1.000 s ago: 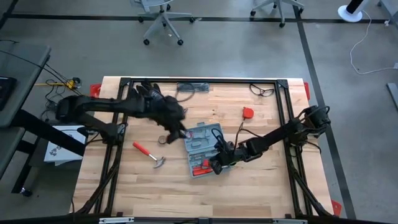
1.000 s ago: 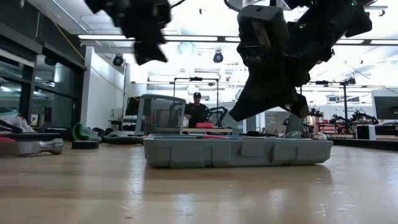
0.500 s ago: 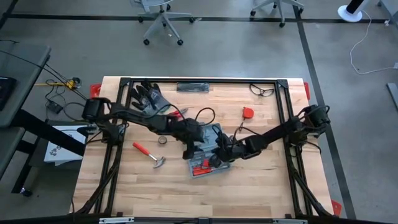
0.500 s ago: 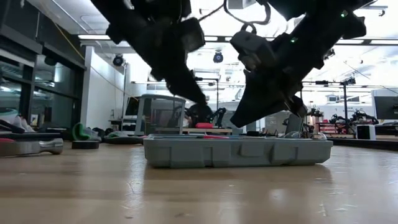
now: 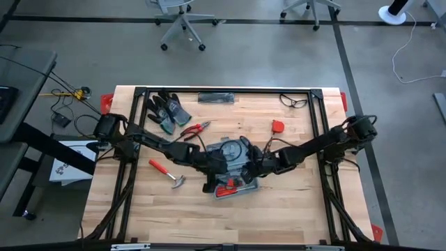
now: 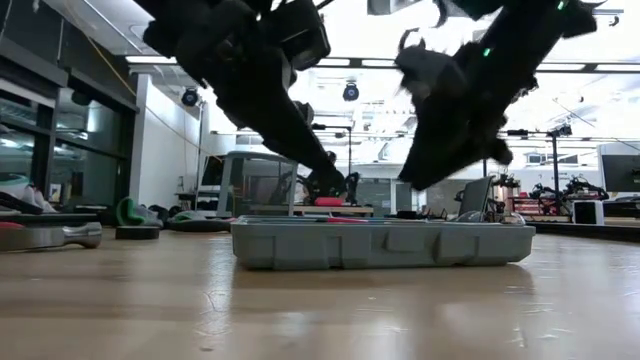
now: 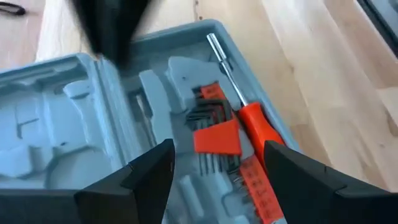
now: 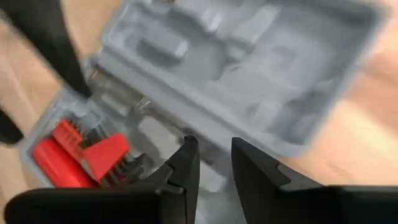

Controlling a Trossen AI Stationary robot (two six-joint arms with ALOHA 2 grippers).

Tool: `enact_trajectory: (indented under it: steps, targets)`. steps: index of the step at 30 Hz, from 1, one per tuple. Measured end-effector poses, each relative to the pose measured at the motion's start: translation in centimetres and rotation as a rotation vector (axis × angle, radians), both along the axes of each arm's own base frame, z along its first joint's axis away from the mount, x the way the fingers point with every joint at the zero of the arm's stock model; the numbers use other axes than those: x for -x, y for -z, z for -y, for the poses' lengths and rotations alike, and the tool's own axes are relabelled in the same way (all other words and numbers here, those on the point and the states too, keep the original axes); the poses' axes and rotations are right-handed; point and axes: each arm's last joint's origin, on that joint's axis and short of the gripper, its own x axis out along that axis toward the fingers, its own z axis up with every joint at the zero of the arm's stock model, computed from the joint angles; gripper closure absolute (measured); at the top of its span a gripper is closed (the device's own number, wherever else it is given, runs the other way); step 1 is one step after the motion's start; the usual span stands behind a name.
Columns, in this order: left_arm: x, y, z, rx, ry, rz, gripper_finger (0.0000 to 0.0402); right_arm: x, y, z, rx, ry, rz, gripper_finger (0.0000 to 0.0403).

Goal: Prefit tool cases
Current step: Remove the hex key set from the gray prefit tool case

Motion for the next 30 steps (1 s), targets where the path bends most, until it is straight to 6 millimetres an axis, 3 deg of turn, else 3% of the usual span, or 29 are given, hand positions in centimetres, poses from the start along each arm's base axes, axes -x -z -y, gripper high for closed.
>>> enact_trajectory:
  steps: [8, 12, 16, 21, 25, 30]
  targets:
    - [-1.6, 0.4, 1.9, -0.065, -0.025, 0.025, 0.0167, 4.6, -6.3, 0.9, 0.064, 0.026, 0.072, 0.0315]
    - [-3.9, -0.3, 0.9, -0.062, -0.077, 0.006, 0.0167, 6.9, -8.2, 1.3, 0.1, 0.033, 0.077, 0.0315]
    - [-5.6, -0.8, -0.5, -0.083, -0.069, -0.058, 0.0167, 8.8, -9.1, 1.7, 0.134, 0.031, 0.05, 0.0315]
    - [-5.6, -0.9, -1.0, -0.026, -0.037, -0.15, 0.0167, 10.4, -9.5, 1.9, 0.157, 0.009, -0.005, 0.0315]
    - [-4.6, -0.3, 0.2, -0.028, 0.007, -0.255, 0.0167, 11.1, -9.4, 1.6, 0.164, -0.028, -0.047, 0.0315]
    - [-4.4, -0.4, 2.1, -0.127, 0.051, -0.2, 0.0168, 11.2, -9.4, 1.4, 0.168, -0.044, -0.054, 0.0315]
